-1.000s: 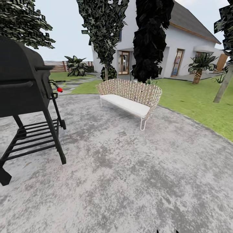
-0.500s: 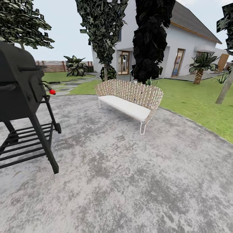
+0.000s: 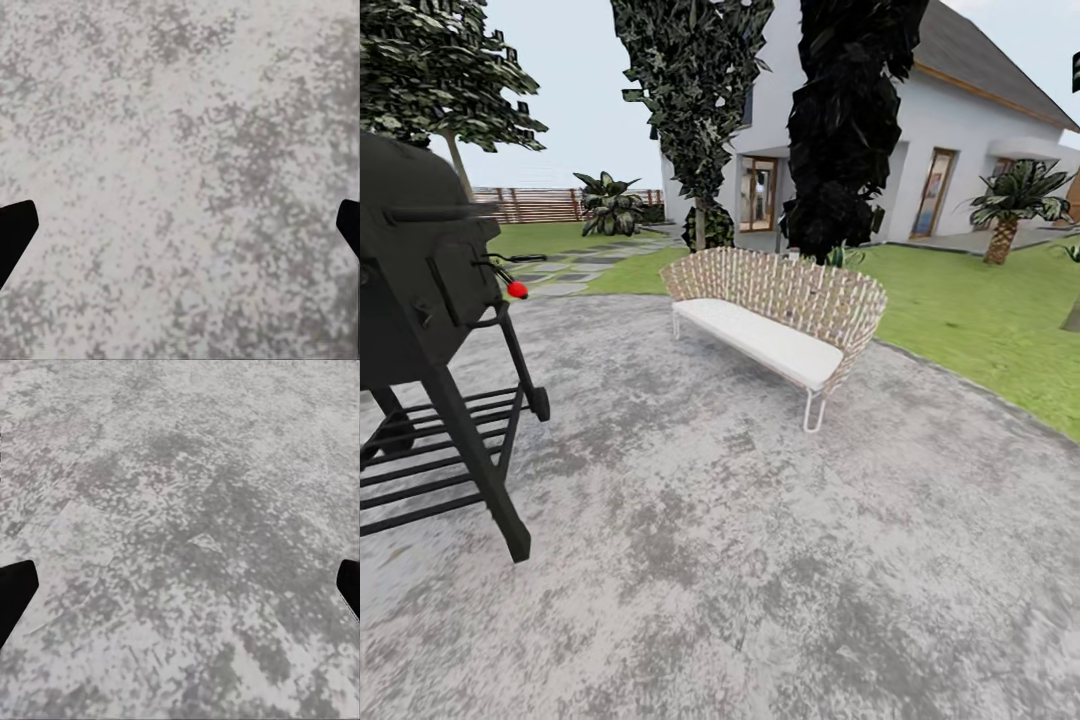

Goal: In the garden, pick up the pesticide atomizer on the floor and spray pesticide onto both trees until each tree trunk is fully covered.

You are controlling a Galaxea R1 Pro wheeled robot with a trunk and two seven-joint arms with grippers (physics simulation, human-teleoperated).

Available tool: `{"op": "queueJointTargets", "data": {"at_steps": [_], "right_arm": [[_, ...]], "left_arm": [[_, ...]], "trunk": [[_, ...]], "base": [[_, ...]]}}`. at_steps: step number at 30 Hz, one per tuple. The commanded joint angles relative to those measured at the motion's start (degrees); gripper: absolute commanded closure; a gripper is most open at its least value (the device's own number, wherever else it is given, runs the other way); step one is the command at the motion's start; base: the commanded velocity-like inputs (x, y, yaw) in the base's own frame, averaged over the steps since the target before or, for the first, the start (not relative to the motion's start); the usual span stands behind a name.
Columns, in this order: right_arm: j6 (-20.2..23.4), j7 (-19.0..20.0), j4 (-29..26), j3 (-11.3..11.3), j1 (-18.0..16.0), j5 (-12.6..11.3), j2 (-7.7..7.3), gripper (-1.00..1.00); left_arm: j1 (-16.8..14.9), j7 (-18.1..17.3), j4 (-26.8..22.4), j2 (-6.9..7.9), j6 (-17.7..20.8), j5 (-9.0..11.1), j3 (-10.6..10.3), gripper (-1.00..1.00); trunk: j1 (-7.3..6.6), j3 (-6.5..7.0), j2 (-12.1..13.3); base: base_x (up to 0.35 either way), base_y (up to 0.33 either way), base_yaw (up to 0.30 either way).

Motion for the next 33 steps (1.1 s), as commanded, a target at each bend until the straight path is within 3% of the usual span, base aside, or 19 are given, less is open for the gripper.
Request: {"op": "queueJointTargets", "data": {"at_steps": [1,13,33], "right_arm": [[-0.1,-0.2,0.0,0.0,0.0,0.1,0.0,-1.0],[-0.1,-0.2,0.1,0.0,0.0,0.1,0.0,-1.0],[-0.1,0.1,0.1,0.4,0.0,0.3,-0.09,-1.0]], "left_arm": [[0.0,0.1,0.1,-0.01,-0.2,0.2,0.0,-1.0],[0.0,0.1,0.1,0.04,-0.2,0.2,0.0,-1.0],[0.0,0.1,0.1,0.13,-0.2,0.2,0.1,-1.0]], "trunk": [[0.02,-0.05,0.0],[0.02,-0.05,0.0],[0.02,-0.05,0.0]], "base": [[0.333,-0.153,0.261],[0.301,-0.192,0.25],[0.305,-0.161,0.013]]}}
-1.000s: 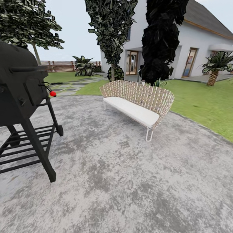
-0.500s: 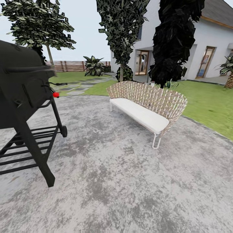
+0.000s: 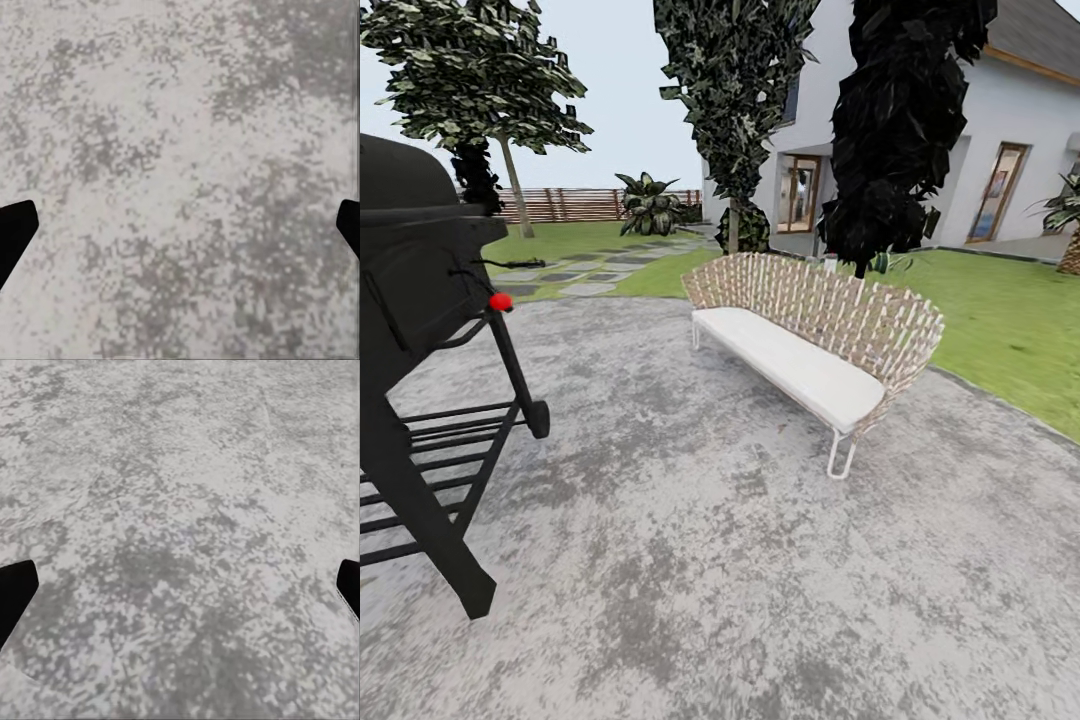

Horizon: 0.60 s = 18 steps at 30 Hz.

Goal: In the garden, pick up the pesticide atomizer on the floor and spray pesticide onto both trees until each tree trunk is fully covered.

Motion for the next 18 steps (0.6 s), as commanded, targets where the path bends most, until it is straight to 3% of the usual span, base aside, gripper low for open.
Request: {"op": "queueJointTargets", "data": {"at_steps": [1,8,18], "right_arm": [[-0.1,-0.3,0.0,-0.1,0.0,0.1,0.04,-1.0],[-0.1,-0.3,-0.1,-0.1,0.0,0.1,0.17,-1.0],[-0.1,-0.3,-0.1,0.0,0.0,0.0,0.26,-1.0]], "left_arm": [[0.0,0.1,0.0,0.0,-0.2,0.2,0.0,-1.0],[0.0,0.1,0.0,0.06,-0.2,0.2,0.0,-1.0],[0.0,0.1,0.0,0.01,-0.2,0.2,0.0,-1.0]], "trunk": [[0.02,-0.05,0.0],[0.02,-0.05,0.0],[0.02,-0.3,0.0]], "base": [[0.337,-0.022,0.0],[0.339,-0.006,0.027],[0.34,0.0,0.25]]}}
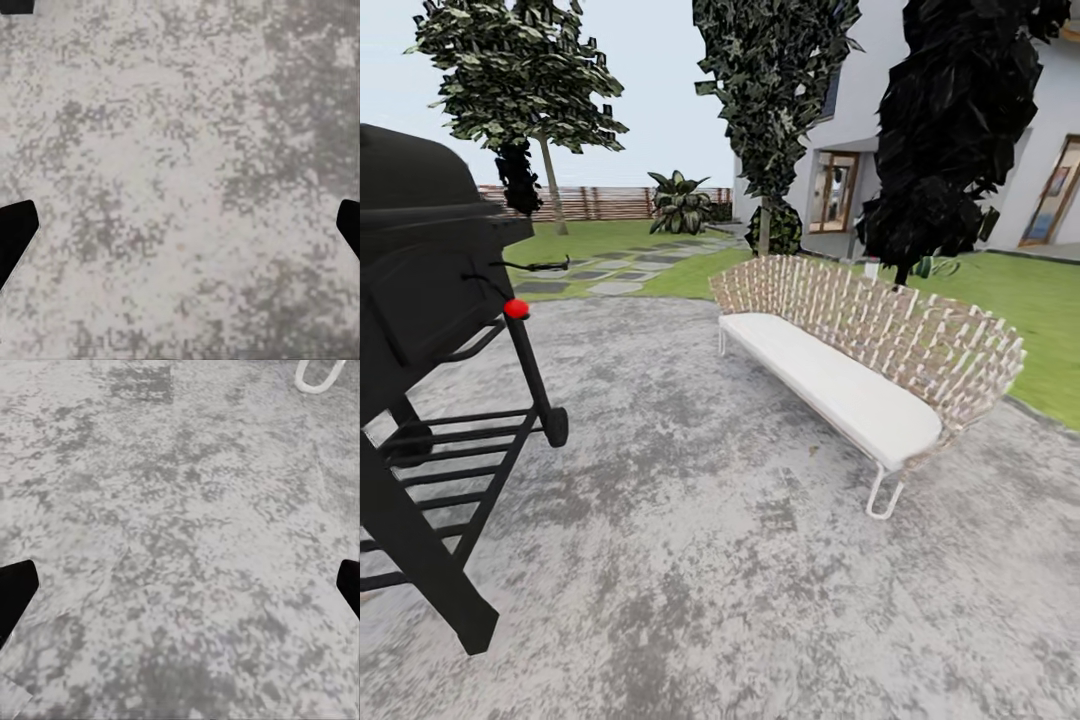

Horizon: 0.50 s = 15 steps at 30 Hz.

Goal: In the garden, pick up the pesticide atomizer on the floor and spray pesticide onto both trees until each tree trunk is fully covered.

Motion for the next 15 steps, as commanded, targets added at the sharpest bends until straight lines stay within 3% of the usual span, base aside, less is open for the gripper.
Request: {"op": "queueJointTargets", "data": {"at_steps": [1,6,15], "right_arm": [[-0.1,-0.3,0.0,-0.1,0.0,0.1,0.0,-1.0],[-0.1,-0.4,-0.1,-0.3,0.0,-0.1,0.0,-1.0],[-0.1,-0.1,-0.2,0.1,0.0,0.1,-0.19,-1.0]], "left_arm": [[0.0,0.1,0.1,-0.01,-0.2,0.2,0.0,-1.0],[0.0,0.1,0.1,0.03,-0.2,0.1,0.0,-1.0],[0.0,0.1,0.1,0.07,-0.2,0.1,0.0,-1.0]], "trunk": [[0.02,-0.08,0.0],[0.02,-0.23,0.0],[0.02,-0.26,0.0]], "base": [[0.34,0.0,0.27],[0.34,0.0,0.18],[0.34,-0.002,0.017]]}}
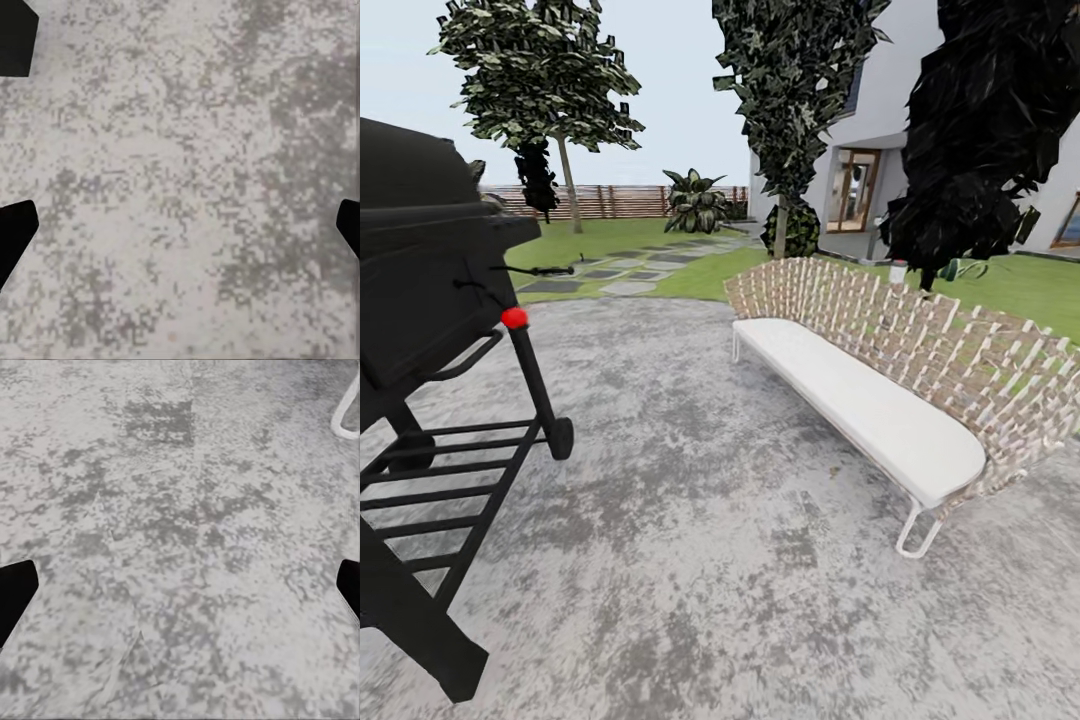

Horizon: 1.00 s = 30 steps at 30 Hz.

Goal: In the garden, pick up the pesticide atomizer on the floor and spray pesticide onto both trees until each tree trunk is fully covered.

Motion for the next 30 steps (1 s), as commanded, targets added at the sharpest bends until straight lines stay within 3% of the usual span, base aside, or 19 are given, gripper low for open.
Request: {"op": "queueJointTargets", "data": {"at_steps": [1,30], "right_arm": [[-0.1,-0.2,0.0,0.0,0.0,0.2,-0.03,-1.0],[-0.2,-0.3,0.2,0.1,0.0,0.3,-0.05,-1.0]], "left_arm": [[0.0,0.1,0.0,-0.01,-0.2,0.2,0.0,-1.0],[0.0,0.1,0.0,0.0,-0.2,0.2,0.0,-1.0]], "trunk": [[0.02,-0.05,0.0],[0.02,-0.05,0.0]], "base": [[0.34,-0.043,0.001],[0.34,-0.058,0.0]]}}
